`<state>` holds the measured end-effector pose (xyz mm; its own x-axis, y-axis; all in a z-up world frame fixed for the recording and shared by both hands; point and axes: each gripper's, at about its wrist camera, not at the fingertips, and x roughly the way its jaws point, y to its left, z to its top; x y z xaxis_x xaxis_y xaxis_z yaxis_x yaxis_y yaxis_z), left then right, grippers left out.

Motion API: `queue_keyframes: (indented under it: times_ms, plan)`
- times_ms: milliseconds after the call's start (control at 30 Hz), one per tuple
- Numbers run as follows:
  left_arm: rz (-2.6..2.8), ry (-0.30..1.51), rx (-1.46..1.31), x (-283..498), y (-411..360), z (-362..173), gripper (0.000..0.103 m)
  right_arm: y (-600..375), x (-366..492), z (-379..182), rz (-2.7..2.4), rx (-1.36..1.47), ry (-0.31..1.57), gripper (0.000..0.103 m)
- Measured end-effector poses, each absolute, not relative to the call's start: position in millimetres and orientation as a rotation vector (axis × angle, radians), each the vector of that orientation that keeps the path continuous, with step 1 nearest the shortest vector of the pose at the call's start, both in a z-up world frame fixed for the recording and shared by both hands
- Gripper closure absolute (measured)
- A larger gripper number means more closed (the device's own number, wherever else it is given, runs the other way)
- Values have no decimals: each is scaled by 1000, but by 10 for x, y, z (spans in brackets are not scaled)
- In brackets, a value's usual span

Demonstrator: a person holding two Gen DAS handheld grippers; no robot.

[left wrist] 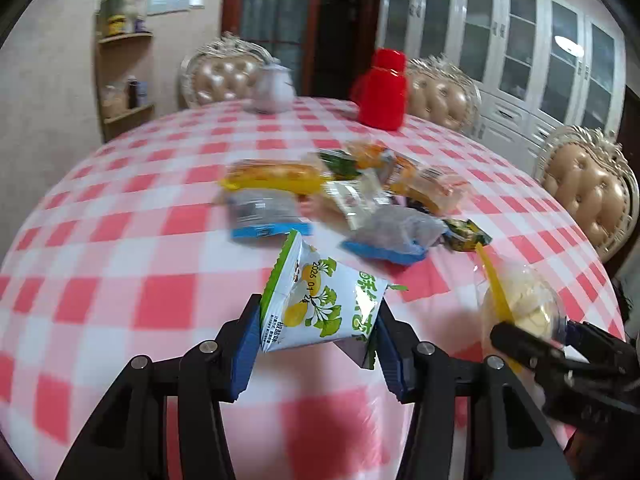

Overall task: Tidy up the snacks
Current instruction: 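Grasp the green-and-white wrapper with the left gripper while the right gripper holds the bun, then carry both snacks to the white box and open both grippers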

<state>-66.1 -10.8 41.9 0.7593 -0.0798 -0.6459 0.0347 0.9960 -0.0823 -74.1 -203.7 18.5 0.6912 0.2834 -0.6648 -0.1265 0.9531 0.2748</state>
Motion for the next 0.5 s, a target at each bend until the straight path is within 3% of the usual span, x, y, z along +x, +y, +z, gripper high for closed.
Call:
queue_keyframes:
  times_ms: [500]
  plan:
    - [98,668,-127,-1742,672,518,50,-1462,-1125,231,390,237,781,29]
